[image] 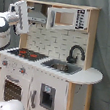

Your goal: Play with the kitchen

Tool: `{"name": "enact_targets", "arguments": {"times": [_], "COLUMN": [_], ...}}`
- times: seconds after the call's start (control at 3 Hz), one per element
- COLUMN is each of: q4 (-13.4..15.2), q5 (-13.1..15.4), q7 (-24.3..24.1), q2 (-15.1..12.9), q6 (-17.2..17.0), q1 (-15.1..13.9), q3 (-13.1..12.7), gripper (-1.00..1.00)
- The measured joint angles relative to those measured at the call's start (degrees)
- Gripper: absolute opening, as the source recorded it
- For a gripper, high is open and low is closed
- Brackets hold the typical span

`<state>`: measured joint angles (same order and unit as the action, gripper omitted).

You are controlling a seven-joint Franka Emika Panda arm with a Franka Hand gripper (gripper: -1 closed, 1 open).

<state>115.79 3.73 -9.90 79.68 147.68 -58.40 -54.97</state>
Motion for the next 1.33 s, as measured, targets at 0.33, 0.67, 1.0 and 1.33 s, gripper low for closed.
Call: {"name": "enact_targets", "arguments": {"times": [0.33,0.67,1.0,1.33], "q4": [-5.4,-10.2,-10.8,-10.7], "q5": [0.0,0.6,1.3,2.2], "q7": [2.1,3.5,6.2,8.3], "q2": [0.0,0.3,1.9,4.4], "q6": [-0.7,-4.5,-9.3,-14.5], "q1": [-0.3,-0.8,0.6,2.2], "q3": [-0.3,0.0,2.5,5.1], "gripper": [1.0,1.0,1.0,1.0]}}
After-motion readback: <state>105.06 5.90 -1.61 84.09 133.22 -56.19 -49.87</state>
